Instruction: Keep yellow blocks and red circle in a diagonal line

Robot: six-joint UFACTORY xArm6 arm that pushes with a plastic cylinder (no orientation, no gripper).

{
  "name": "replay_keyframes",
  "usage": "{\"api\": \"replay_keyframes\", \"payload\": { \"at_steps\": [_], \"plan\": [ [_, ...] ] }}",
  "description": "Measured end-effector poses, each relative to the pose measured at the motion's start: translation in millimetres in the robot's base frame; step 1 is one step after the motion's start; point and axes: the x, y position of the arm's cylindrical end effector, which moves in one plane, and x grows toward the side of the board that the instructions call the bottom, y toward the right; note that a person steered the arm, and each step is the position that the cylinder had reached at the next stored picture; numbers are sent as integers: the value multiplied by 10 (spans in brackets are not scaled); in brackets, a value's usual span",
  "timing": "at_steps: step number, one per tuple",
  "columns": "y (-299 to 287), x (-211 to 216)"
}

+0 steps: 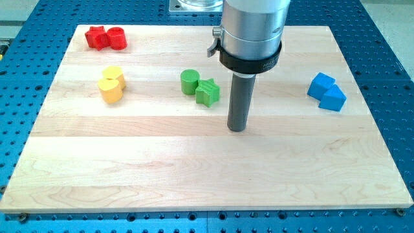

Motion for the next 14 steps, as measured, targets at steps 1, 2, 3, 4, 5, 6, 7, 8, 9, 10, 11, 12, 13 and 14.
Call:
{"api": "replay_keyframes", "payload": {
  "at_steps": [1,2,3,4,5,6,7,8,9,10,11,12,13,14],
  "plan": [
    [-46,37],
    [-683,-100],
    [-1248,-31],
    [-1885,-31],
    [-2872,-230],
    [-3192,-820],
    [-3187,-1386],
    [-3269,-1451],
    [-3584,-1513],
    [-3592,-1576],
    [-3596,-1926],
    [-3582,-2187],
    [-3374,-2602],
    [-3121,-2690]
  ]
}}
